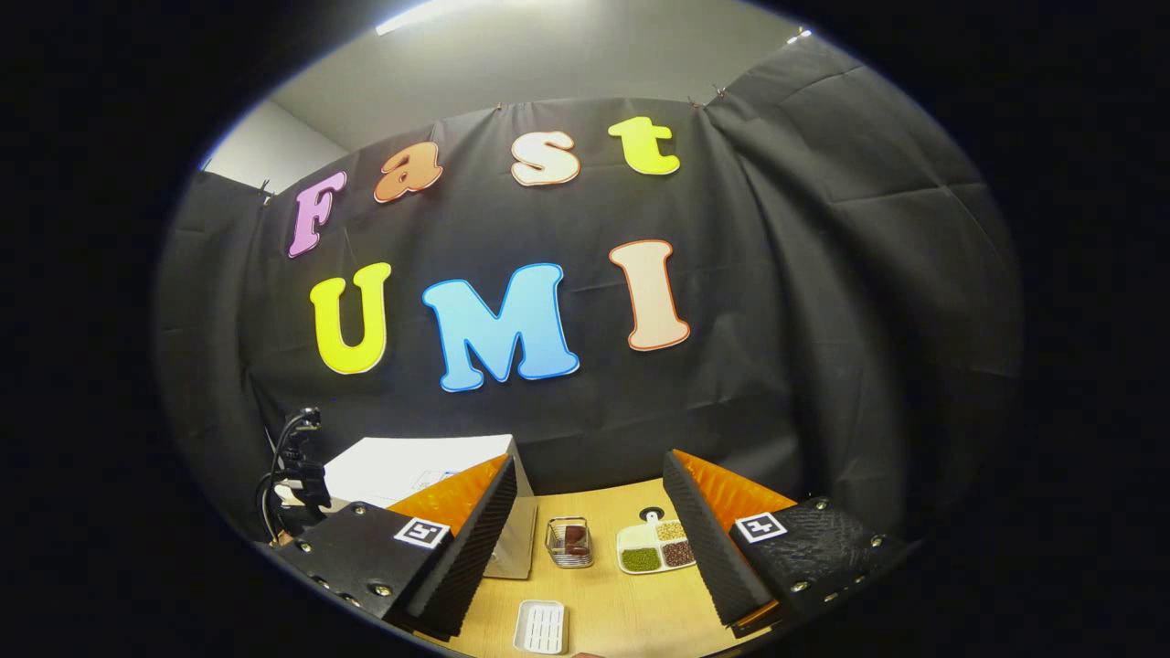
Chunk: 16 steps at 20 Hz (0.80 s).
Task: Open the microwave oven with the left hand, put the food in, and close the microwave oven.
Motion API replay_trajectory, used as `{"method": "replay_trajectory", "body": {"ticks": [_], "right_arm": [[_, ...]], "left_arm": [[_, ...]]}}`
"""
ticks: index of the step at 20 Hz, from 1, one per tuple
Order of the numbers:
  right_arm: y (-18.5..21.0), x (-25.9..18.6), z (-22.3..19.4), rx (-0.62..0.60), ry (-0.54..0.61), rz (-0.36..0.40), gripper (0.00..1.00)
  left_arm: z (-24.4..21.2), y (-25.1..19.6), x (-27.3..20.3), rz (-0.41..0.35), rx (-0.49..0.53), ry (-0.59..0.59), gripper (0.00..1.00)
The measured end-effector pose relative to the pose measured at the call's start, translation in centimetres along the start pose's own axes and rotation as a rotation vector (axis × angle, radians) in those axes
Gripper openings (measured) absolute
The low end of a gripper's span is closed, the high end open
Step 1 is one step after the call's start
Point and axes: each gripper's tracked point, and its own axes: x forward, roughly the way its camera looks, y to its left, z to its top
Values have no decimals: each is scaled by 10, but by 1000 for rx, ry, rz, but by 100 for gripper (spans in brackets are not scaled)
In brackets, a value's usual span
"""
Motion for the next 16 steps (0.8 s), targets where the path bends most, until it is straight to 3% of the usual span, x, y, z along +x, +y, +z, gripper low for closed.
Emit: {"method": "replay_trajectory", "body": {"ticks": [6,10,11,13,16], "right_arm": [[54,-4,22,-8,-31,58,98],[100,-12,44,-43,-45,100,98],[110,-16,49,-52,-48,106,98],[128,-25,60,-68,-69,110,98],[151,-41,74,-85,-109,109,98]], "left_arm": [[108,16,-107,65,139,-261,7],[174,35,-199,111,139,-406,8],[183,39,-218,114,121,-428,27],[199,52,-262,128,100,-468,100],[210,62,-303,135,112,-528,94]]}}
